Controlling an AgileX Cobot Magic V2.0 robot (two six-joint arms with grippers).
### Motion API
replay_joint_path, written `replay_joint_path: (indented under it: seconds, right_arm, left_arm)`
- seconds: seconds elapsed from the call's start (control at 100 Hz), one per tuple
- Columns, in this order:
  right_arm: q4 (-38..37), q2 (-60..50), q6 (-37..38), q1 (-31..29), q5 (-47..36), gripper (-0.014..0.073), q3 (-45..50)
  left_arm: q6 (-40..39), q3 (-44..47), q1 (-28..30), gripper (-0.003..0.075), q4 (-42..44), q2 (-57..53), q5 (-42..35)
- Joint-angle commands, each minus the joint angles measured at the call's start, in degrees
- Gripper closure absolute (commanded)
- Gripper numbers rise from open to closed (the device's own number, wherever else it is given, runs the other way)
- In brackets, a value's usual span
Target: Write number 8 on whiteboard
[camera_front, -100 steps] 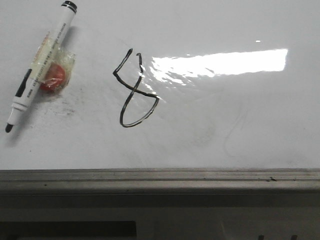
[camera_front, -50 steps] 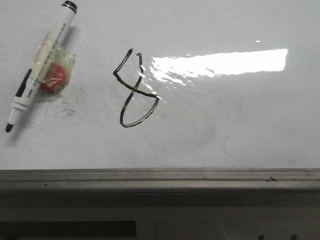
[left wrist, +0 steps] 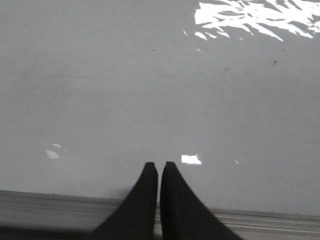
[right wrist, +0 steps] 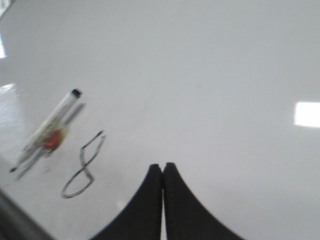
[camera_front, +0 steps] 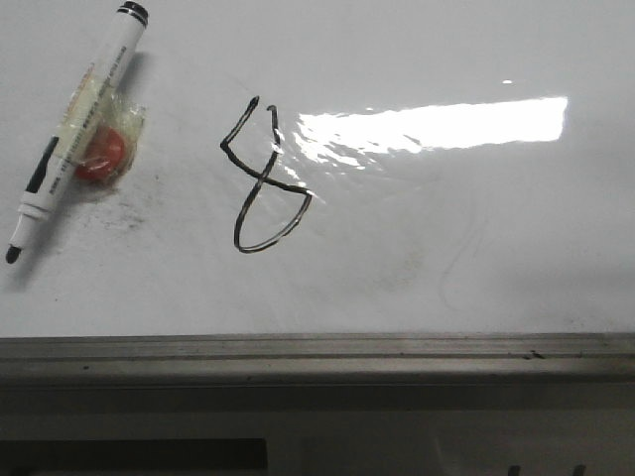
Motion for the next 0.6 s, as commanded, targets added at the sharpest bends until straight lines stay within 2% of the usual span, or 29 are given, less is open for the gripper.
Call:
replay_joint_path:
  seconds: [0.0,0.08,0.13,0.23,0.43,0.59]
  right_arm:
    - [-8.3,1.8,5.7,-6.3,-13.0,0.0658,0.7]
    - [-15.6,2.0,13.0,-13.7,-16.1,0.0658,2.6]
    - [-17.5,1.4,17.5,-17.6,-16.7,0.0658,3.8]
    - [-17.1,-3.2,18.5,-22.7,-16.3,0.0658,6.4]
    - [-17.1,-9.1,18.7,-32.9,-6.0,0.0658,6.2]
    - [-15.6,-12.1,17.1,-35.8,7.7,0.0658,6.2]
  left_arm:
    - [-0.1,1.8,-0.3,0.0741,-0.6,-1.8,-2.5]
    - [-0.1,1.8,-0.3,0.0741,-0.6,-1.8,-2.5]
    - [-0.1,1.8,-0.3,0.0741,-0.6,-1.8,-2.5]
    - [-0.1,1.8,-0.3,0.0741,-0.6,-1.8,-2.5]
    - [-0.1,1.8,-0.3,0.0741,-0.6,-1.8,-2.5]
    - [-0.1,1.8,-0.3,0.0741,-0.6,-1.8,-2.5]
